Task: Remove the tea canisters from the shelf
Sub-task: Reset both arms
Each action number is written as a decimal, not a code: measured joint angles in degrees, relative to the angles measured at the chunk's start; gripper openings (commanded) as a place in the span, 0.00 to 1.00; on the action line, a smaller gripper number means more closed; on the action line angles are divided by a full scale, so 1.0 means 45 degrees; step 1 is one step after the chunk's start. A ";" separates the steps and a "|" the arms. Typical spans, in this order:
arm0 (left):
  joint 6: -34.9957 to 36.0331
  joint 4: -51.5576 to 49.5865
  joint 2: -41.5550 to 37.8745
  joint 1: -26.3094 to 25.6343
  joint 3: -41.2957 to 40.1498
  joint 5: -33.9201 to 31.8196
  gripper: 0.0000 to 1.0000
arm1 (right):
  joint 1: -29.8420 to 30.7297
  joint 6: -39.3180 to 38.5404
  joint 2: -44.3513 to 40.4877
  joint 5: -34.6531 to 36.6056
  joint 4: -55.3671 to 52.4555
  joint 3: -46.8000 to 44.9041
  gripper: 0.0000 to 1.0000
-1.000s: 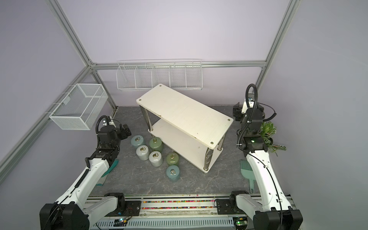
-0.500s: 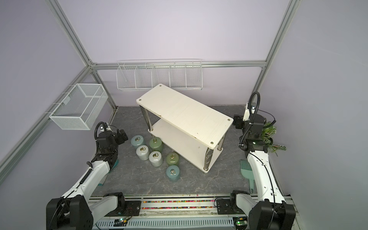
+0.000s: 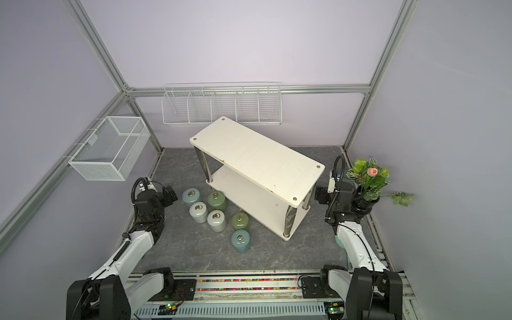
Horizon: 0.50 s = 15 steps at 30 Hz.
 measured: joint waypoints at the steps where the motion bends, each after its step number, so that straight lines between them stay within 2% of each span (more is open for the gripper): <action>1: -0.0005 0.0097 0.0000 0.0024 -0.0068 0.0053 1.00 | 0.0000 0.0005 0.0185 0.0068 0.0423 -0.0214 0.89; 10: -0.0219 0.1496 0.0418 0.0228 -0.0743 0.0359 1.00 | 0.0068 0.0432 0.3798 0.0403 0.5119 -0.1501 0.89; 15: -0.0403 0.2463 0.0855 0.0262 -0.1171 0.0840 1.00 | 0.0889 0.0306 0.4478 0.1209 0.6654 -0.1841 0.89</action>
